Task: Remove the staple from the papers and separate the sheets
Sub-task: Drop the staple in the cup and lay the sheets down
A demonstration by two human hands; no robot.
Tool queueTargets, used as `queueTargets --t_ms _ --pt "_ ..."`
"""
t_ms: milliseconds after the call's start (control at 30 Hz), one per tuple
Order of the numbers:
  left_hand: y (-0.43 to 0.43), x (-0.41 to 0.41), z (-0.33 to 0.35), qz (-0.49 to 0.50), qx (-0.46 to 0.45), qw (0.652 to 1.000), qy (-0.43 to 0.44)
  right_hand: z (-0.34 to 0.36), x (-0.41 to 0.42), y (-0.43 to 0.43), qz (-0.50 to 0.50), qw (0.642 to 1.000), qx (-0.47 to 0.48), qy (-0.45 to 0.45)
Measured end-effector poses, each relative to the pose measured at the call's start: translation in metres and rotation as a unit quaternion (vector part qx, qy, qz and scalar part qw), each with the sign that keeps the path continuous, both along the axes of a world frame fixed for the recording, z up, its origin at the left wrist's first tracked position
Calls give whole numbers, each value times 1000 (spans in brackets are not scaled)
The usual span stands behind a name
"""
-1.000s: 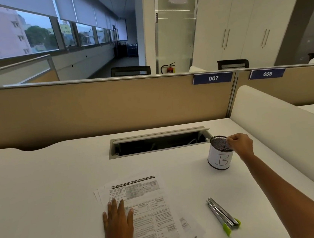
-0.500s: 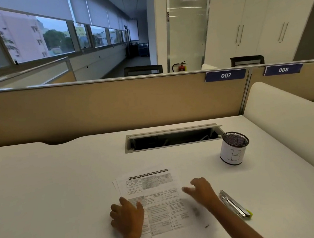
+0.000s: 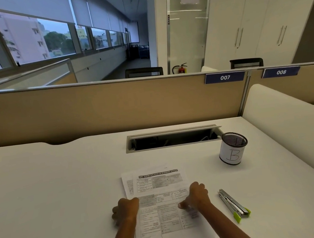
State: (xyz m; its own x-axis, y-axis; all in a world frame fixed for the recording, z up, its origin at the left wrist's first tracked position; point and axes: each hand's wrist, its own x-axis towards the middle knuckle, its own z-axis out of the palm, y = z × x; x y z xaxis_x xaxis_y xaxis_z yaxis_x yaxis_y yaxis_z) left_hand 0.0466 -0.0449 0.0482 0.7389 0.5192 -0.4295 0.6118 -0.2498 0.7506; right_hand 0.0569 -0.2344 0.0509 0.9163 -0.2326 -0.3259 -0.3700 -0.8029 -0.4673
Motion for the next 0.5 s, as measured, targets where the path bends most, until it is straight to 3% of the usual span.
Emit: queueTargets --t_ms 100,267,333,433,500 --pt "-2 1 1 -16 -28 999 3 -1 3 -2 -4 1000 14 13" --pt "-8 -2 -4 -52 -170 974 -139 -9 3 -7 -12 998 69 6" --pt "-5 -6 -3 -67 -181 962 -194 -10 1 -12 -53 987 151 -33" --pt "4 -11 8 -99 -213 941 -244 -6 0 -21 -115 941 308 -77" --pt "8 -9 17 -112 -243 929 -257 5 -2 -23 -88 913 390 -84"
